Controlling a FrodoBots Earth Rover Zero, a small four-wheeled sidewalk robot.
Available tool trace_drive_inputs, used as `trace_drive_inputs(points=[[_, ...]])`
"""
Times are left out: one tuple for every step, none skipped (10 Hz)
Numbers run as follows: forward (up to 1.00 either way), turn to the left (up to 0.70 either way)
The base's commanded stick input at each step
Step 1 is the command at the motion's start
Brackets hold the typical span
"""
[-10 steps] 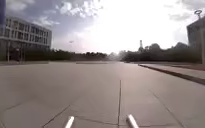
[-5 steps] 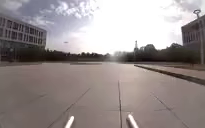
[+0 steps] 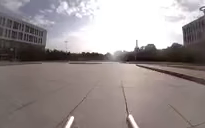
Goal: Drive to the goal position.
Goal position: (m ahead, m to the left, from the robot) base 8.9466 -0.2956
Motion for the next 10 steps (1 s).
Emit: trace_drive_inputs(points=[[1.0, -0.31], [1.0, -0.31], [1.0, -0.3], [1.0, -0.21], [1.0, -0.02], [1.0, 0.0], [1.0, 0.0], [1.0, 0.0], [1.0, 0.0], [1.0, 0.0]])
